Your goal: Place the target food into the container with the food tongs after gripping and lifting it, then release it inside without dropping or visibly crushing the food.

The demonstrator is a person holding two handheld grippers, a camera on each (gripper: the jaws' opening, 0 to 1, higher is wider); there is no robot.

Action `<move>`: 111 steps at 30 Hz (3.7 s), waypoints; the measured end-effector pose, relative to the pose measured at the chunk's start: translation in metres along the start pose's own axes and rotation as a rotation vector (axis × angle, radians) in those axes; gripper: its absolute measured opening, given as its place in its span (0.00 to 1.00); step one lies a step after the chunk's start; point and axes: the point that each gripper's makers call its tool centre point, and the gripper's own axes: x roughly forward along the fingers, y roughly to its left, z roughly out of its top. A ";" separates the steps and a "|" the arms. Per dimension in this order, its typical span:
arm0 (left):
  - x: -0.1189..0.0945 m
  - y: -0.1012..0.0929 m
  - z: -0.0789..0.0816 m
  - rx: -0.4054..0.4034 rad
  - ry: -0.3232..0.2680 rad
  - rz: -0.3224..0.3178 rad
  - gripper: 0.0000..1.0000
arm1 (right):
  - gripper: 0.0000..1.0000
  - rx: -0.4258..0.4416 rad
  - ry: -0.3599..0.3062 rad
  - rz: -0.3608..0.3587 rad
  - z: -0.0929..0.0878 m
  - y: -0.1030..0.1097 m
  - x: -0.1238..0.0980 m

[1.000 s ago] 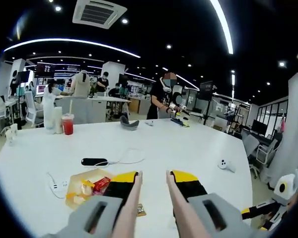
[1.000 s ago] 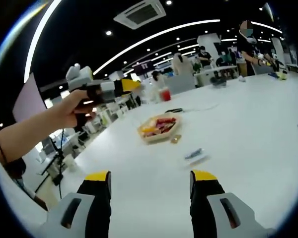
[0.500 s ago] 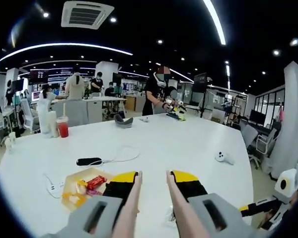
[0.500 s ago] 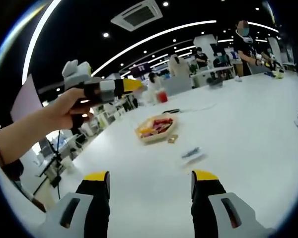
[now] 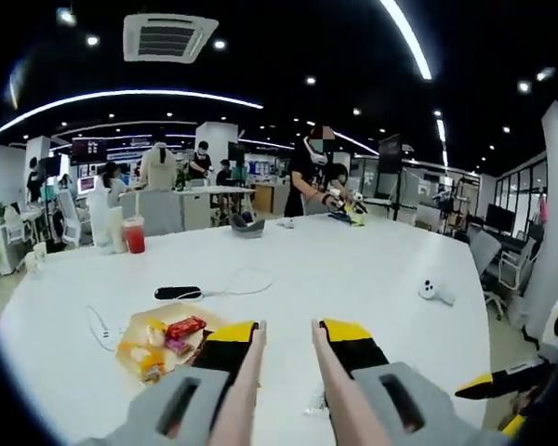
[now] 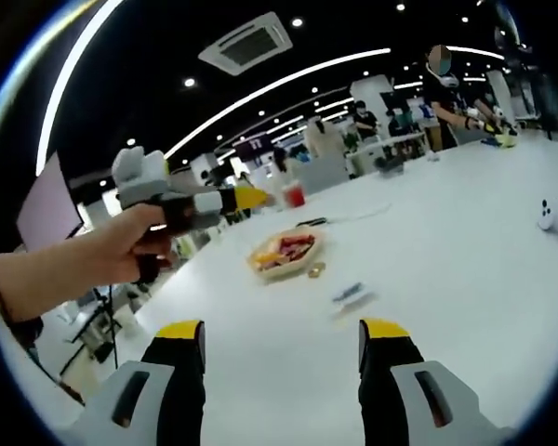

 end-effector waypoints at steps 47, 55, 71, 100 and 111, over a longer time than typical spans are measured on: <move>0.055 0.040 -0.091 0.012 0.225 0.056 0.25 | 0.66 -0.007 -0.069 -0.096 0.008 -0.052 0.028; 0.061 0.040 -0.102 0.019 0.244 0.057 0.25 | 0.67 0.059 -0.096 -0.068 0.014 -0.048 0.036; 0.100 0.037 -0.122 0.022 0.278 0.145 0.26 | 0.67 0.067 -0.042 -0.052 0.000 -0.052 0.031; 0.113 0.056 -0.143 0.031 0.385 0.183 0.19 | 0.63 0.099 -0.010 -0.074 -0.015 -0.045 0.043; 0.088 0.027 -0.111 0.099 0.303 0.079 0.17 | 0.63 0.073 -0.030 -0.055 -0.003 -0.038 0.033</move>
